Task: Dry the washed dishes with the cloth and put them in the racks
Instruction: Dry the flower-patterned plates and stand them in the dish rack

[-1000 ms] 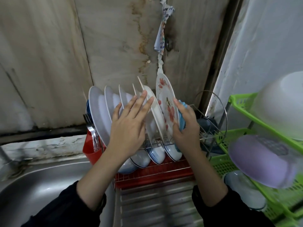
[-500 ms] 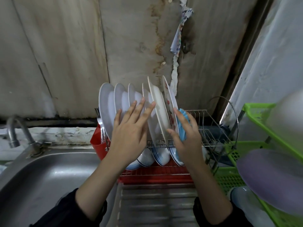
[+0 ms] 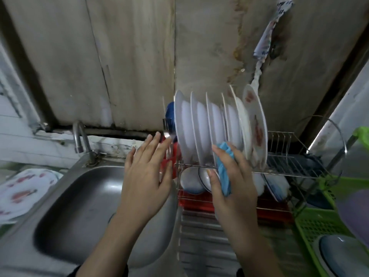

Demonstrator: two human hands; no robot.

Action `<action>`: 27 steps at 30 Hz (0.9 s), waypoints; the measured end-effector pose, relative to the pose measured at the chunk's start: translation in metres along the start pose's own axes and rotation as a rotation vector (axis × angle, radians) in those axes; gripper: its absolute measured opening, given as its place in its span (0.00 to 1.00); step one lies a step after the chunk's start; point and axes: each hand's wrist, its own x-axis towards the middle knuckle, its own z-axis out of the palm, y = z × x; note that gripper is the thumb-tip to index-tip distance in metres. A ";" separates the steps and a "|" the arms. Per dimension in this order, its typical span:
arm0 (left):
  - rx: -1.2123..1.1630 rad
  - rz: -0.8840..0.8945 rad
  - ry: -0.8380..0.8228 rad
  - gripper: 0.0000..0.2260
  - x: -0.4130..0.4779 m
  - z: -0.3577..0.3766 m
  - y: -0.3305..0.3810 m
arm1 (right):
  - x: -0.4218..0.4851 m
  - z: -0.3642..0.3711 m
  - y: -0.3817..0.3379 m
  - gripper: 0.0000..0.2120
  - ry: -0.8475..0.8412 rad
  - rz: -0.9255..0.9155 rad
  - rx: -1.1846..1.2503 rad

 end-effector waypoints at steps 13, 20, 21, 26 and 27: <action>0.172 -0.317 -0.101 0.27 -0.116 -0.153 -0.162 | -0.081 0.160 -0.158 0.22 -0.357 0.151 0.128; 0.216 -0.491 -0.128 0.23 -0.172 -0.217 -0.236 | -0.117 0.240 -0.232 0.21 -0.515 0.165 0.234; 0.212 -0.530 -0.127 0.22 -0.177 -0.222 -0.246 | -0.119 0.249 -0.240 0.21 -0.540 0.164 0.233; 0.220 -0.656 -0.146 0.22 -0.192 -0.234 -0.293 | -0.127 0.296 -0.262 0.21 -0.657 0.164 0.249; 0.226 -0.674 -0.156 0.23 -0.192 -0.234 -0.303 | -0.128 0.306 -0.264 0.21 -0.676 0.171 0.254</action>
